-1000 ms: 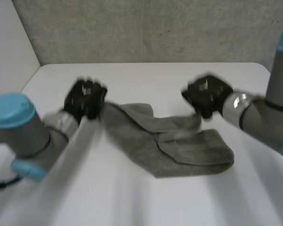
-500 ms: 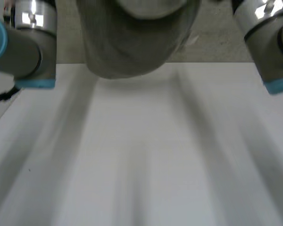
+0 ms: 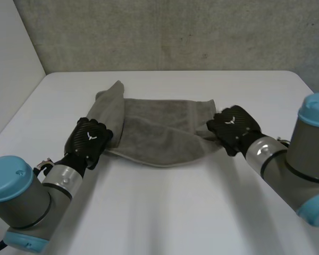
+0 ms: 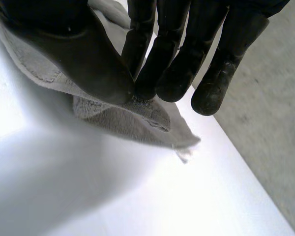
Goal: Fold the towel.
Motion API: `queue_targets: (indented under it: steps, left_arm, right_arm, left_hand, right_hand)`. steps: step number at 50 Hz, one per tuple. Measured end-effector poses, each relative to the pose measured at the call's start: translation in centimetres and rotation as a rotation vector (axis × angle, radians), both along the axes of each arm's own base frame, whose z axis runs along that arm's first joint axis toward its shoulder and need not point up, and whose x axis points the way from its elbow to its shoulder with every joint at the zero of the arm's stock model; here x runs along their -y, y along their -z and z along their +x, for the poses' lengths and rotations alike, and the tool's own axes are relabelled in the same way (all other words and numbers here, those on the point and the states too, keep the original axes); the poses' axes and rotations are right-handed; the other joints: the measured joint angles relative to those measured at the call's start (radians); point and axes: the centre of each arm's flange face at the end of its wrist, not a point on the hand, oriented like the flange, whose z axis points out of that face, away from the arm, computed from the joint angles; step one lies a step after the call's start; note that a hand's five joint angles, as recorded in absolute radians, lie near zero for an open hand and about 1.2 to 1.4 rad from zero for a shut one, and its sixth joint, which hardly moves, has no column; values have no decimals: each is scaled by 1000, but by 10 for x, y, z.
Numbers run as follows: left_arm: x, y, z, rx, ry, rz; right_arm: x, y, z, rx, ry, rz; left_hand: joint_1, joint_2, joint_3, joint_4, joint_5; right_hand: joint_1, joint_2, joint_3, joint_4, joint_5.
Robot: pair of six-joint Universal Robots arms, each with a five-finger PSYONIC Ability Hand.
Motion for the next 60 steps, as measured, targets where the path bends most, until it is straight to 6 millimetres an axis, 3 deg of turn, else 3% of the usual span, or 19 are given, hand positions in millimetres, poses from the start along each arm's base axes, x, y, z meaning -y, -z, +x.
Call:
queue_targets:
  steps: [10, 18, 31, 34, 38, 41, 51, 60]
  left_arm:
    - [22, -7, 3, -20, -33, -91]
    - [34, -13, -1, -115, -30, -164]
    - [33, 0, -8, -176, 1, -116]
    - [30, 3, -9, -174, 6, -105]
    - [27, 4, -10, -171, 13, -97]
    - [25, 3, -11, -169, 17, -96]
    - [20, -19, -14, -180, 28, -112]
    - [12, -44, -27, -174, 60, -56]
  right_arm:
    - [21, -6, -49, 235, 267, 12]
    - [48, -11, -82, 298, 430, -56]
    - [54, 3, -87, 276, 470, -33]
    - [52, 5, -84, 277, 453, -18]
    - [40, 7, -69, 273, 372, 38]
    - [20, 9, -50, 266, 267, 114]
    - [-42, 9, 2, 326, 39, 297]
    - [-55, 18, 37, 375, -43, 344]
  left_hand:
    - [0, 2, 0, 0, 0]
    - [0, 2, 0, 0, 0]
    - [0, 2, -4, 0, 0]
    - [0, 2, -7, 0, 0]
    - [0, 2, -7, 0, 0]
    - [0, 2, -7, 0, 0]
    - [0, 2, -3, 0, 0]
    - [0, 2, -2, 0, 0]
  right_hand:
    - [0, 0, 0, 0, 0]
    - [6, 0, 0, 0, 18]
    - [6, 0, 0, 0, 18]
    - [-130, -137, -131, -132, -115]
    - [-757, -758, -737, -736, -757]
    - [-1070, -1088, -1075, -1070, -1094]
    - [-1116, -1105, -1104, -1094, -1102]
    - [-1116, -1105, -1104, -1094, -1102]
